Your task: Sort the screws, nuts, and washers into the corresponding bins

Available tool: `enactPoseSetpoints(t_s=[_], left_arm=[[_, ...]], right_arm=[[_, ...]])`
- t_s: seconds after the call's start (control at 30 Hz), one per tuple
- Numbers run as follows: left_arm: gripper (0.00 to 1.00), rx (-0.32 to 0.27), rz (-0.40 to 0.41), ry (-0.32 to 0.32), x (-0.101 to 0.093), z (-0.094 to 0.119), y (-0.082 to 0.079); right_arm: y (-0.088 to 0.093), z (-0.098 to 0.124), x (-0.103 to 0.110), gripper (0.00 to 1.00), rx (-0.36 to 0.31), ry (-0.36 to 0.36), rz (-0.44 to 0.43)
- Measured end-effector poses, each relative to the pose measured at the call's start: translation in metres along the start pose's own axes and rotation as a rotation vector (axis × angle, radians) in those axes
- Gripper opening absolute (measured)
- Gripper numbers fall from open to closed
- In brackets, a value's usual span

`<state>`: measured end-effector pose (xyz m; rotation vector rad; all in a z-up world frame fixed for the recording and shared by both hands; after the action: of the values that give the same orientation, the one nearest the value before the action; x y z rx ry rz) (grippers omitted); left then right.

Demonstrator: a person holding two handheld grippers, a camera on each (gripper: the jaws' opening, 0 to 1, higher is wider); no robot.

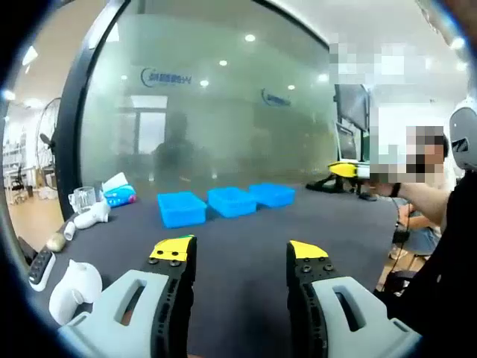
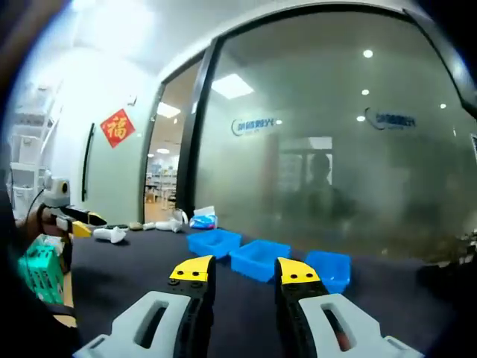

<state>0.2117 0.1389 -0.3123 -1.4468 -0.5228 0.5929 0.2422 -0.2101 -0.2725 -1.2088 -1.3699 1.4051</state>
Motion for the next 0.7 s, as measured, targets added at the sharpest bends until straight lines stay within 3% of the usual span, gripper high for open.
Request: enactPoseSetpoints(t_s=[0.2, 0.47, 0.7], left_arm=[[0.47, 0.002, -0.011, -0.004, -0.002, 0.004, -0.003], [0.47, 0.003, -0.011, -0.018, -0.001, 0.009, -0.001], [0.47, 0.000, -0.009, -0.026, 0.000, 0.010, 0.000]], right_arm=[[0.011, 0.028, -0.015, 0.29, 0.004, 0.037, -0.010], [0.029, 0.048, -0.025, 0.31, 0.029, 0.081, -0.011], [0.034, 0.057, -0.029, 0.32, 0.033, 0.113, -0.026]])
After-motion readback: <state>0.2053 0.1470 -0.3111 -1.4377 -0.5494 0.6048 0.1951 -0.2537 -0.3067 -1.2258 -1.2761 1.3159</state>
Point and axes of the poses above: the point that each gripper's makers call its tool centre point, and the gripper's own axes: z roughly backward along the fingers, x roughly to its left, y roughly out of its underside, the point moved 2 cm from there along z, roughly backward along the fingers, and after that the axes turned 13 degrees about y, right-handed, at the moved point
